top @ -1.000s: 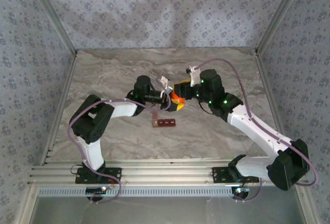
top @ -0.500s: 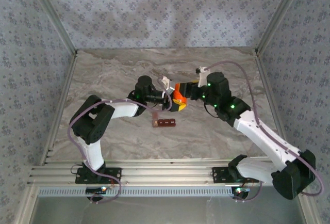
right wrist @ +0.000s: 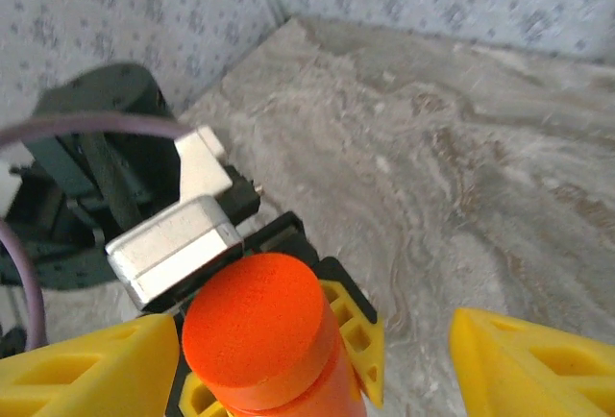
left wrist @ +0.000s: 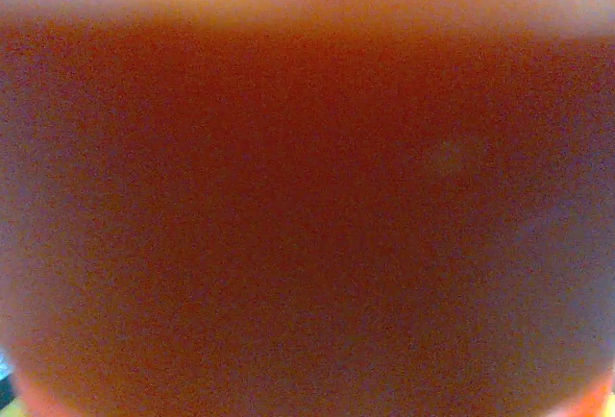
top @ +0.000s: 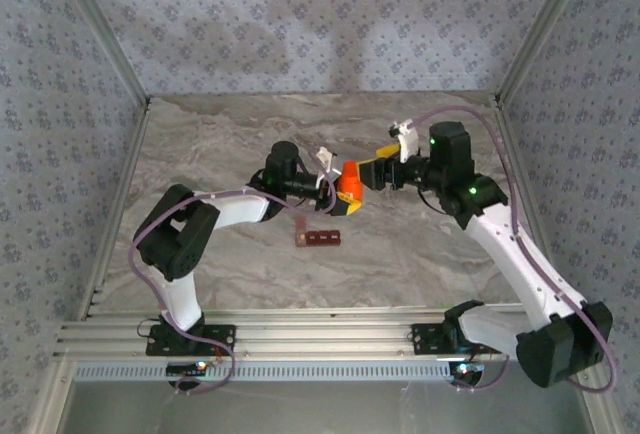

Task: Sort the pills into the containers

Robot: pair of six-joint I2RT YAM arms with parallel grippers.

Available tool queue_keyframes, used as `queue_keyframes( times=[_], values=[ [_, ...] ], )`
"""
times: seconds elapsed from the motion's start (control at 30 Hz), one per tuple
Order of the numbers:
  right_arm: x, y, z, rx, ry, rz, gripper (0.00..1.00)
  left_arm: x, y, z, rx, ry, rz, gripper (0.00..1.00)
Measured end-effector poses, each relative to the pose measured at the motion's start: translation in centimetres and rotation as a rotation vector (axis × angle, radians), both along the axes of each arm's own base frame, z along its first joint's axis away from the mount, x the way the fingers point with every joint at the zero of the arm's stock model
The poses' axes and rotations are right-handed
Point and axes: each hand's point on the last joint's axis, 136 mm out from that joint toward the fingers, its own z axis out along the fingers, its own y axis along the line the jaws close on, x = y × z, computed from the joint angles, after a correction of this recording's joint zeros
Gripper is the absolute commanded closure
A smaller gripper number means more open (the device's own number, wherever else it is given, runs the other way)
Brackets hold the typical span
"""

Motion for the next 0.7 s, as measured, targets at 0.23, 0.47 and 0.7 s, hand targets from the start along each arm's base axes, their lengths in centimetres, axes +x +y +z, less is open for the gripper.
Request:
queue_keyframes(
  times=[0.23, 0.47, 0.7],
  values=[
    [-1.0, 1.7, -1.9, -0.048, 0.038, 0.108, 0.26, -0.2, -0.2, -0.1, 0.014, 0.001, -0.011, 1.00],
    [-1.2, 2.1, -2.1, -0.056, 0.034, 0.134, 0.31, -0.2, -0.4, 0.1, 0.011, -0.008, -0.015, 1.00],
    [-1.0, 2.6, -2.5, -0.067, 0.041, 0.146, 0.44, -0.4, -0.5, -0.1, 0.019, 0.000, -0.019, 1.00]
  ],
)
